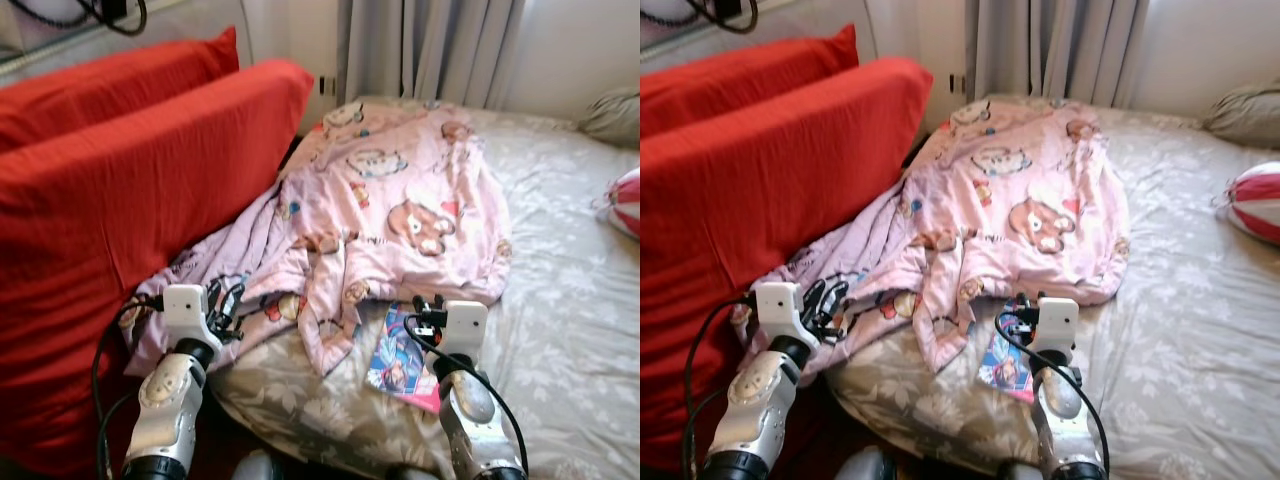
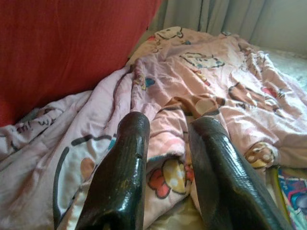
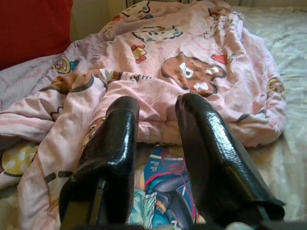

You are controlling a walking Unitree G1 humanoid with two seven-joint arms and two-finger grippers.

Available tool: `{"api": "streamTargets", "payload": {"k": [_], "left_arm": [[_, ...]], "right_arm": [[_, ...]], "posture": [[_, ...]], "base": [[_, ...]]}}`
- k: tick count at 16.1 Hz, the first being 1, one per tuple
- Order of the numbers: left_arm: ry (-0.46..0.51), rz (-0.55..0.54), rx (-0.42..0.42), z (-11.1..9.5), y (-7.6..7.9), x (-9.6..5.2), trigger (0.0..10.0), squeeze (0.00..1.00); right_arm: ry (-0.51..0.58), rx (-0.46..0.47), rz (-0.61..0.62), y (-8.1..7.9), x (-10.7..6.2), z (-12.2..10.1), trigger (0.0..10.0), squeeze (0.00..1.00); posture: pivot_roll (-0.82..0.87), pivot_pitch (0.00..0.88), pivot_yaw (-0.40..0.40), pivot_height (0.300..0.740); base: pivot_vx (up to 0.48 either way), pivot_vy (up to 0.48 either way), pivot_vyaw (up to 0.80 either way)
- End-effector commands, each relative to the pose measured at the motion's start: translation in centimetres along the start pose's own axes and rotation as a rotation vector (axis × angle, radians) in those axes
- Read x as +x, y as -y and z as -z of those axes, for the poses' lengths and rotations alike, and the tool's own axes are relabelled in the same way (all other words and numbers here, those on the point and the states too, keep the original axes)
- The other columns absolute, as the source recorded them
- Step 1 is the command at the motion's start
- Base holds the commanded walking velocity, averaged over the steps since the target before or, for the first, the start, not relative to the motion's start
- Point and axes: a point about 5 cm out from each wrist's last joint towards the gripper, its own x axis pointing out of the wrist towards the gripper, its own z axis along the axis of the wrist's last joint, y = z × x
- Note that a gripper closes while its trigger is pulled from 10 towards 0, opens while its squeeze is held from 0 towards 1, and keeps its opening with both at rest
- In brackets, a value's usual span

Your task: Clean up the room

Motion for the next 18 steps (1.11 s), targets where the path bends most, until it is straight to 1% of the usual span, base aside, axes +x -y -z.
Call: {"api": "streamTargets", "payload": {"k": [1,5,6,8,10,11,12,14,16,17,18], "left_arm": [[-0.010,0.005,0.002,0.1,-0.3,-0.4,10.0,0.00],[-0.021,0.019,0.010,0.0,-0.4,-0.5,10.0,0.00],[-0.024,0.021,0.013,0.0,-0.4,-0.5,10.0,0.00],[-0.043,0.030,0.028,0.1,-0.5,-0.5,10.0,0.00],[-0.046,0.032,0.028,0.0,-0.5,-0.7,10.0,0.00],[-0.047,0.032,0.029,0.0,-0.5,-0.8,10.0,0.00],[-0.048,0.032,0.036,0.0,-0.6,-0.9,10.0,0.00],[-0.045,0.032,0.035,-0.1,-0.6,-1.1,10.0,0.00],[-0.045,0.026,0.041,-0.4,-0.8,-1.3,10.0,0.00],[-0.050,0.019,0.048,-0.4,-1.0,-1.3,10.0,0.00],[-0.050,0.021,0.049,-0.5,-1.0,-1.3,10.0,0.00]], "right_arm": [[-0.017,0.006,0.017,0.0,0.0,0.3,10.0,0.00],[-0.020,0.011,0.034,0.0,0.4,0.1,10.0,0.00],[-0.037,0.011,0.046,0.2,0.4,0.3,10.0,0.00],[-0.023,0.028,0.067,0.5,0.4,0.2,10.0,0.00],[-0.040,0.027,0.064,0.5,0.6,0.4,10.0,0.00],[-0.086,0.016,0.059,0.4,0.7,0.8,10.0,0.00],[-0.186,-0.020,0.071,0.5,0.9,1.9,10.0,0.00],[-0.191,0.022,0.071,0.5,1.1,2.0,10.0,0.00],[-0.236,0.076,0.115,1.1,1.5,2.1,10.0,0.00],[-0.280,0.071,0.132,1.5,1.5,2.5,10.0,0.00],[-0.292,0.061,0.134,1.7,1.6,2.6,10.0,0.00]], "posture": [[0.03,0.042,0.016,0.623],[0.05,0.058,0.034,0.623],[0.05,0.060,0.038,0.618],[0.05,0.062,0.042,0.599],[0.06,0.069,0.047,0.599],[0.06,0.071,0.048,0.599],[0.06,0.074,0.051,0.599],[0.08,0.084,0.054,0.599],[0.09,0.092,0.059,0.599],[0.11,0.103,0.066,0.599],[0.12,0.115,0.073,0.599]], "base": [[0.000,0.000,0.00],[0.000,0.000,0.00],[0.000,0.000,0.00],[0.000,0.000,0.00],[0.000,0.000,0.00],[0.000,0.000,0.00],[0.000,0.000,0.00],[0.000,0.000,0.00],[0.000,0.000,0.00],[0.000,0.000,0.00],[0.000,0.000,0.00]]}}
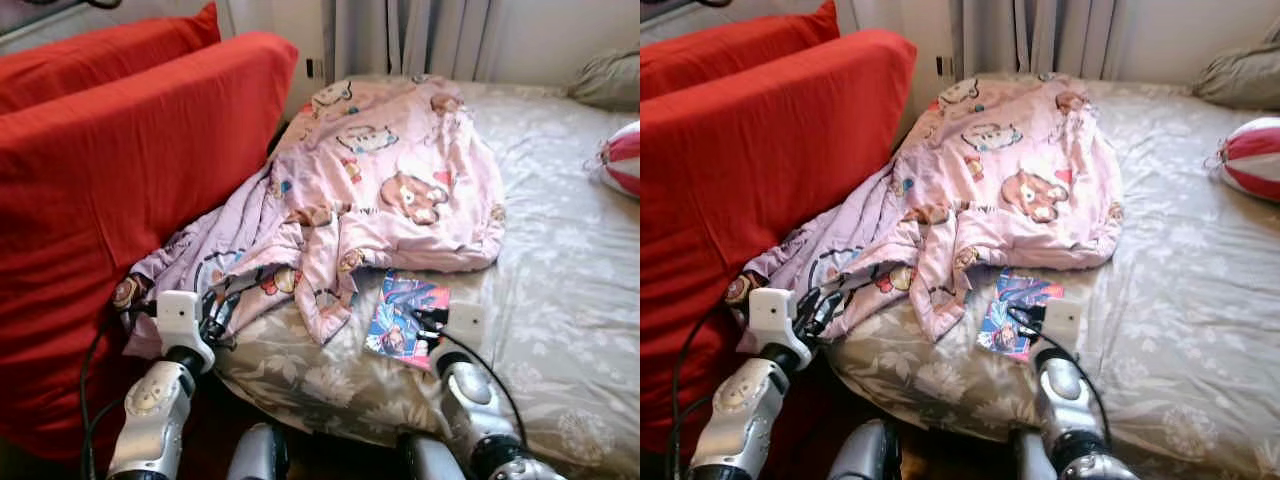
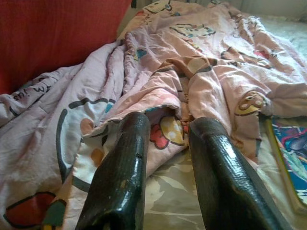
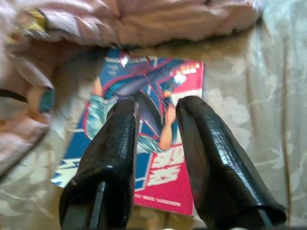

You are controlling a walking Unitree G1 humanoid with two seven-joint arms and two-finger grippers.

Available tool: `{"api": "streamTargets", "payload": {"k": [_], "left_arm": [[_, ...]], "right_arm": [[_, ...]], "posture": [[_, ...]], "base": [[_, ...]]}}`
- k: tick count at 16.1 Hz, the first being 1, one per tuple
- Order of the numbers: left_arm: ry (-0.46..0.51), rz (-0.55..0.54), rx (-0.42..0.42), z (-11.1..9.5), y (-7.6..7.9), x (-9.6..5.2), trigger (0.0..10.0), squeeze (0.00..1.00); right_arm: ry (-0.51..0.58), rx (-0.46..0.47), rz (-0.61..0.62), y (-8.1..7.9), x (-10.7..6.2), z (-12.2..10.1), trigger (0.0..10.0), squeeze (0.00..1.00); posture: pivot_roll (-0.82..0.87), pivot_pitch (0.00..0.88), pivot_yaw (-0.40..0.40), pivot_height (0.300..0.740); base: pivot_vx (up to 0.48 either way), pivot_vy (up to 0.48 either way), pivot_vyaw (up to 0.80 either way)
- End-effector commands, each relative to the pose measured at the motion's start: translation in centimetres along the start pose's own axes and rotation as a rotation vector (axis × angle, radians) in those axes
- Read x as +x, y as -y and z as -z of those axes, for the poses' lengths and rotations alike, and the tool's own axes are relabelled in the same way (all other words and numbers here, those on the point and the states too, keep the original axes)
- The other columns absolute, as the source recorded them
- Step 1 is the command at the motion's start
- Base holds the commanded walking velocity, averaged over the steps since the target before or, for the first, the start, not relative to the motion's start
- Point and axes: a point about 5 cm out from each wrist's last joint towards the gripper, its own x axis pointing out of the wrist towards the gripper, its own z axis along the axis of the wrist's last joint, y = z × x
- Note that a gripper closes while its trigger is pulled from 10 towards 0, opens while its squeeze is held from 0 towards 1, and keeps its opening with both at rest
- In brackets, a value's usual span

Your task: Clean up the room

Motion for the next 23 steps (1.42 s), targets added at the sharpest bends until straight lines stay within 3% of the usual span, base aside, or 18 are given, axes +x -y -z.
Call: {"api": "streamTargets", "payload": {"k": [1,4,5,6,11,12,13,20,23], "left_arm": [[-0.001,-0.005,0.012,-0.4,-0.3,-0.2,10.0,0.00],[-0.029,-0.013,0.054,-0.5,-1.1,-1.7,10.0,0.00],[-0.039,-0.029,0.064,-0.7,-1.7,-2.4,10.0,0.00],[-0.047,-0.037,0.071,-0.9,-2.0,-2.9,10.0,0.00],[-0.074,-0.051,0.092,-1.8,-2.4,-5.6,10.0,0.00],[-0.079,-0.056,0.095,-2.0,-2.4,-5.8,10.0,0.00],[-0.086,-0.062,0.097,-2.2,-2.5,-6.1,10.0,0.00],[-0.107,-0.075,0.114,-3.2,-2.7,-6.8,10.0,0.00],[-0.115,-0.076,0.113,-3.3,-2.7,-6.9,10.0,0.00]], "right_arm": [[-0.029,0.012,0.001,-0.2,0.1,0.3,10.0,0.00],[-0.079,0.132,0.076,1.1,0.1,0.8,10.0,0.00],[-0.084,0.175,0.097,1.7,-0.1,1.1,10.0,0.14],[-0.085,0.195,0.102,1.9,-0.1,1.2,10.0,1.00],[-0.072,0.276,0.139,2.6,-0.3,1.4,10.0,1.00],[-0.060,0.279,0.132,2.4,-0.2,1.2,10.0,0.89],[-0.043,0.277,0.127,2.3,-0.1,0.9,10.0,0.00],[-0.016,0.334,0.046,1.4,0.0,0.6,10.0,0.00],[-0.048,0.369,0.070,1.7,-0.3,1.6,10.0,0.00]], "posture": [[0.13,0.125,0.079,0.599],[0.16,0.171,0.107,0.599],[0.18,0.193,0.120,0.599],[0.18,0.209,0.130,0.599],[0.21,0.270,0.144,0.599],[0.22,0.277,0.146,0.599],[0.23,0.285,0.150,0.599],[0.25,0.290,0.150,0.599],[0.25,0.290,0.154,0.599]], "base": [[0.000,0.000,0.00],[0.000,0.000,0.00],[0.000,0.000,0.00],[0.000,0.000,0.00],[0.000,0.000,0.00],[0.000,0.000,0.00],[0.000,0.000,0.00],[0.000,0.000,0.00],[0.000,0.000,0.00]]}}
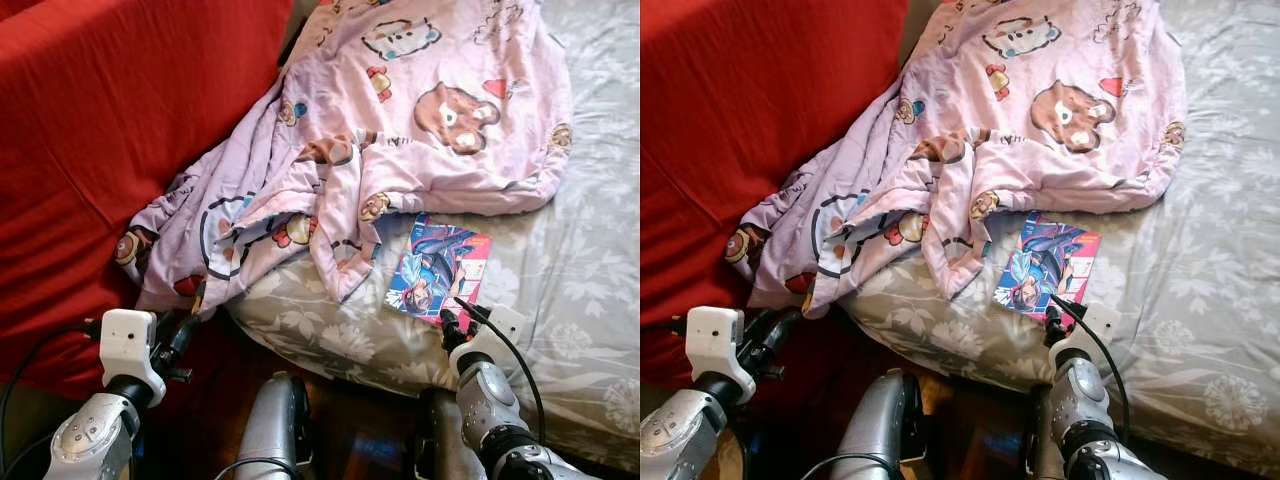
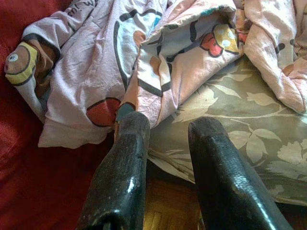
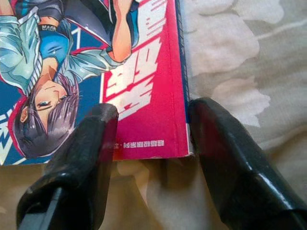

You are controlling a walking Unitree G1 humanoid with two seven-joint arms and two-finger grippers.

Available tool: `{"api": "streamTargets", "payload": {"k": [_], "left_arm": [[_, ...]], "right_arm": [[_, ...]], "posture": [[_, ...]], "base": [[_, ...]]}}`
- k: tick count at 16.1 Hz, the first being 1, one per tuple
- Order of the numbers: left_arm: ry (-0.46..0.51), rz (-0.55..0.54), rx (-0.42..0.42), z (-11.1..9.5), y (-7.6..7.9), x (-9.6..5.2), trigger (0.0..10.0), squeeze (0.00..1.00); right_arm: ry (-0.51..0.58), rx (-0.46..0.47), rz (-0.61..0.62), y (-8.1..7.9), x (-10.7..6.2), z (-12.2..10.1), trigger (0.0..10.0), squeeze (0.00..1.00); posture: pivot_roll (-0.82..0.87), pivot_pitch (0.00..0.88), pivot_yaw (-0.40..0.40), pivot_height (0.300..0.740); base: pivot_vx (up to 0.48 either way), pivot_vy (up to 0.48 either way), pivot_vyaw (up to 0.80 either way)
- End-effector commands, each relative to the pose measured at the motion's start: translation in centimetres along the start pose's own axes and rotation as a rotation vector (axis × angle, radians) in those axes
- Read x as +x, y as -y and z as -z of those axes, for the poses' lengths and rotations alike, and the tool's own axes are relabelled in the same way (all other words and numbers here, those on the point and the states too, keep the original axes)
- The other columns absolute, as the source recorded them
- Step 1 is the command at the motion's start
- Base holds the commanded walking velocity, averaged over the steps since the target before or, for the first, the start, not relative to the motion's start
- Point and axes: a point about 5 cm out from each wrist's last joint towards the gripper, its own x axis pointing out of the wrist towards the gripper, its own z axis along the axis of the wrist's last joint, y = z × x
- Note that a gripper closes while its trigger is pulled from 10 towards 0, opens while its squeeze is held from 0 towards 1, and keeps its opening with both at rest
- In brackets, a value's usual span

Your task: Clean up the room

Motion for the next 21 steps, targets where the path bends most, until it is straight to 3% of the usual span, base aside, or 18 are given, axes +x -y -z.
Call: {"api": "streamTargets", "payload": {"k": [1,2,4,6,8,12,18,19,21], "left_arm": [[-0.020,-0.031,0.016,0.0,-0.9,-0.7,10.0,0.00],[-0.021,-0.032,0.019,-0.1,-0.9,-0.7,10.0,0.00],[-0.022,-0.032,0.022,-0.2,-1.0,-0.7,10.0,0.00],[-0.022,-0.034,0.025,-0.2,-1.0,-0.8,10.0,0.00],[-0.025,-0.036,0.025,-0.2,-1.1,-0.8,10.0,0.00],[-0.011,-0.054,0.051,-0.7,-1.7,-0.3,10.0,0.00],[-0.016,-0.063,0.053,-0.5,-1.8,-0.5,10.0,0.00],[-0.020,-0.062,0.053,-0.4,-1.8,-0.6,10.0,0.00],[-0.023,-0.061,0.055,-0.4,-1.8,-0.5,10.0,0.00]], "right_arm": [[-0.071,0.057,0.024,0.6,-0.7,2.0,10.0,0.00],[-0.104,0.204,0.020,0.8,-1.0,2.9,10.0,0.00],[-0.133,0.290,0.010,1.0,-1.4,3.8,10.0,0.00],[-0.148,0.284,-0.001,0.9,-1.7,4.4,10.0,0.00],[-0.154,0.370,-0.072,0.0,-1.9,4.9,10.0,0.00],[-0.153,0.383,-0.095,-0.6,-1.8,4.9,10.0,0.00],[-0.061,0.407,-0.066,0.4,-1.4,3.3,10.0,0.00],[-0.043,0.419,-0.054,0.7,-1.4,3.2,0.0,0.00],[-0.028,0.430,-0.056,0.9,-1.5,3.1,0.0,0.00]], "posture": [[0.25,0.289,0.156,0.599],[0.25,0.289,0.156,0.599],[0.27,0.289,0.158,0.599],[0.27,0.289,0.158,0.599],[0.27,0.284,0.158,0.599],[0.28,0.280,0.159,0.599],[0.28,0.281,0.158,0.599],[0.28,0.282,0.158,0.599],[0.28,0.281,0.158,0.599]], "base": [[0.000,0.000,0.00],[0.000,0.000,0.00],[0.000,0.000,0.00],[0.000,0.000,0.00],[0.000,0.000,0.00],[0.000,0.000,0.00],[0.000,0.000,0.00],[0.000,0.000,0.00],[0.000,0.000,0.00]]}}
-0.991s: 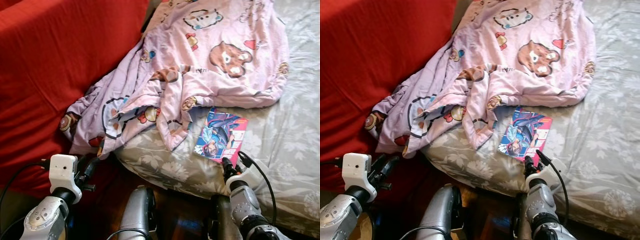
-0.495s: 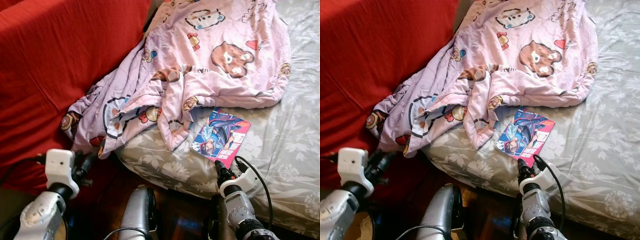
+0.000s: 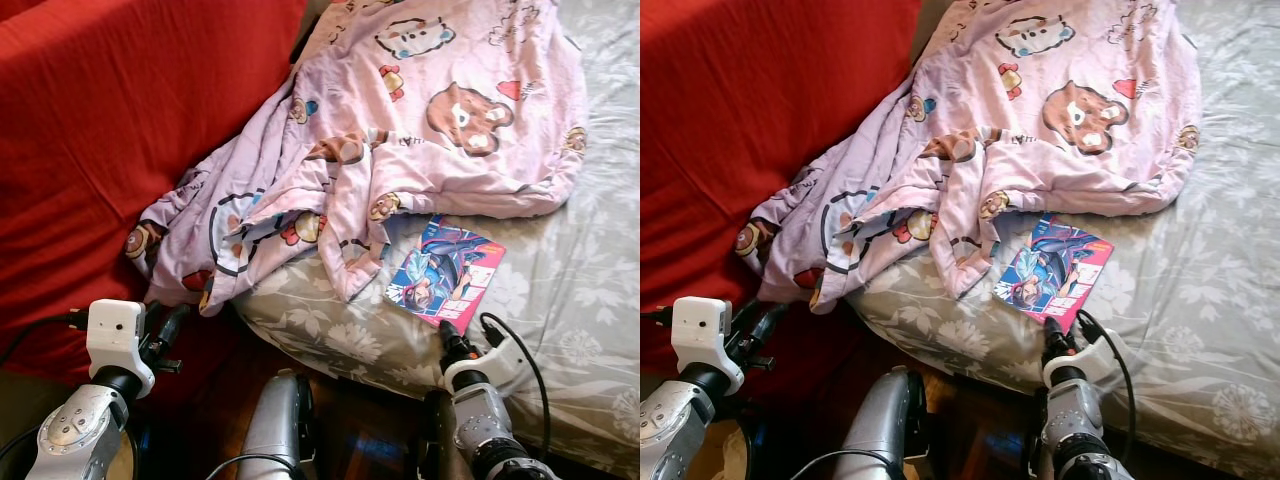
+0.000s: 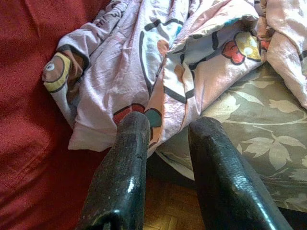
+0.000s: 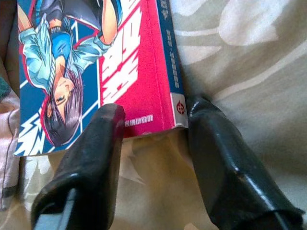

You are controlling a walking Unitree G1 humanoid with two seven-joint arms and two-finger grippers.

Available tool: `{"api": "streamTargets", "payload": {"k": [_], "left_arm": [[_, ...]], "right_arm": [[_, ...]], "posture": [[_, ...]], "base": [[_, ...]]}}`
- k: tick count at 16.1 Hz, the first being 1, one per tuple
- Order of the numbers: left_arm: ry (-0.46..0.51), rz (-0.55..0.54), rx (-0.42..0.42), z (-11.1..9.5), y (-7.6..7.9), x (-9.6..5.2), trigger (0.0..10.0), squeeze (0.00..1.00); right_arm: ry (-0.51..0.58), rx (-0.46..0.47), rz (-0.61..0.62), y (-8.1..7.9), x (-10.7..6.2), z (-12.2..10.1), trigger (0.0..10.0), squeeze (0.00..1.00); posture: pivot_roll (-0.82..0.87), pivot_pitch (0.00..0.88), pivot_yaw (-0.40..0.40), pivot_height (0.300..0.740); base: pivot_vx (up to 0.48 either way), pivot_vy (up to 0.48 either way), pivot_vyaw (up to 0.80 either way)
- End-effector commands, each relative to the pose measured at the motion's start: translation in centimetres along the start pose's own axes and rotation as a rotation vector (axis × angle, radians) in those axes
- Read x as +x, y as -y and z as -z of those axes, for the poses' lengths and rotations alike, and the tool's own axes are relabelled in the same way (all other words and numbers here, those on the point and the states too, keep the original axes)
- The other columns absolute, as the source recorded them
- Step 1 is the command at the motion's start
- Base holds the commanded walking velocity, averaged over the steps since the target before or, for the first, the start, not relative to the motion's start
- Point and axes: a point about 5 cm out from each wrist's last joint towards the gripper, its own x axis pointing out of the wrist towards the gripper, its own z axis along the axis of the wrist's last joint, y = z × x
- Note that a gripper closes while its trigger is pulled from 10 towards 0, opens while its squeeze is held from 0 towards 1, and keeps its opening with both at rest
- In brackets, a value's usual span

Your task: Clean up the room

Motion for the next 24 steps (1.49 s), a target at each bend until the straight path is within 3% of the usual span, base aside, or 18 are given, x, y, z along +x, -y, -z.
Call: {"api": "streamTargets", "payload": {"k": [1,12,18,21,24], "left_arm": [[-0.051,-0.031,0.016,0.9,-0.9,-0.6,10.0,0.00],[-0.056,-0.034,0.018,1.2,-0.9,-0.4,10.0,0.00],[-0.009,-0.054,-0.003,1.0,-0.7,1.5,10.0,0.00],[0.011,-0.062,-0.019,1.1,-0.5,2.5,10.0,0.00],[0.033,-0.076,-0.036,1.2,-0.2,3.8,10.0,0.00]], "right_arm": [[-0.032,0.017,0.024,0.7,-0.6,1.1,0.0,0.00],[-0.040,0.023,0.013,0.3,-0.5,1.4,0.0,0.00],[-0.005,-0.034,-0.027,-0.7,0.0,0.6,0.0,0.00],[0.074,-0.022,0.043,0.1,-0.2,-0.2,0.0,0.00],[0.171,0.006,0.173,2.2,-1.4,-0.5,0.0,0.00]], "posture": [[0.28,0.279,0.158,0.599],[0.27,0.264,0.147,0.599],[0.23,0.202,0.113,0.599],[0.20,0.155,0.094,0.599],[0.18,0.108,0.079,0.599]], "base": [[0.000,0.000,0.00],[0.000,0.000,0.00],[0.000,0.000,0.00],[0.000,0.000,0.00],[0.000,0.000,0.00]]}}
